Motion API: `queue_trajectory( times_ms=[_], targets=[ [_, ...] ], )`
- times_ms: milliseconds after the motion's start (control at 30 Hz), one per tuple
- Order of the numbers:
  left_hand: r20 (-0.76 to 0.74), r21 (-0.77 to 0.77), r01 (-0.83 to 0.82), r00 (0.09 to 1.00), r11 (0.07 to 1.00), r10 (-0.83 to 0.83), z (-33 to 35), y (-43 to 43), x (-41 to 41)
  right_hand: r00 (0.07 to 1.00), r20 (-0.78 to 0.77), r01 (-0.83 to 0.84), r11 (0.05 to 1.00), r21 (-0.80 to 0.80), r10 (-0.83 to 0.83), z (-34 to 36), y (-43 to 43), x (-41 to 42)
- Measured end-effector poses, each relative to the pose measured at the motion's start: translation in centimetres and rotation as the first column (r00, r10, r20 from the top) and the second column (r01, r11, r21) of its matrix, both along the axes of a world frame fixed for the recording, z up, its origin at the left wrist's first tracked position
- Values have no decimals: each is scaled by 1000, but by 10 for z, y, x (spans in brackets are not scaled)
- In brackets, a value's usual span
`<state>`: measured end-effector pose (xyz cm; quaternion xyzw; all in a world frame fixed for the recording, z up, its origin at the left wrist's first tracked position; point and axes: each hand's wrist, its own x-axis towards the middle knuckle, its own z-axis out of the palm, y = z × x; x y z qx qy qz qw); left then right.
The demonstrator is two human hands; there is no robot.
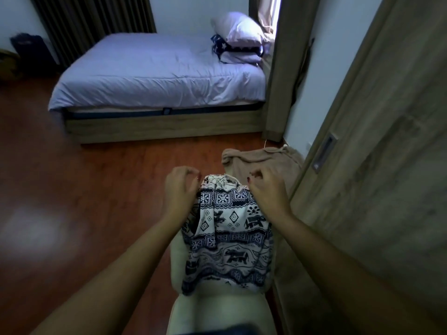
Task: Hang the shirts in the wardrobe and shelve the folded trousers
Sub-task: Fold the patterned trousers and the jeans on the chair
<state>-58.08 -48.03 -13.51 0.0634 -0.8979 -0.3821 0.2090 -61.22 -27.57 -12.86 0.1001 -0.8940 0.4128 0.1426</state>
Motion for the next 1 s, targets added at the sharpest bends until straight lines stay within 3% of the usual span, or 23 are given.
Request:
queue_trajectory(
  times_ms=[67,133,233,367,567,767,1000],
  targets=[
    [-146,23,-99,984,995,101,-15,1,33,987,-112,116,993,1,-115,-14,7,23],
    [-166,149,-113,977,982,138,-33,6,60,978,-111,171,984,-59,-177,-29,13,48],
    [-35,421,-90,993,903,115,-56,11,81,968,-73,223,960,-171,-238,-49,18,70],
    [128,499,-98,991,861,39,-58,19,89,961,156,263,932,-249,-230,-61,19,78],
    [57,450,-56,998,891,34,-36,14,74,978,153,183,944,-275,-145,-38,25,68],
    [104,241,-229,972,943,210,-20,8,48,979,99,195,959,-206,-178,-22,29,46],
    [90,337,-237,972,911,219,-33,4,76,974,-9,221,955,-197,-227,-44,41,72]
  ],
)
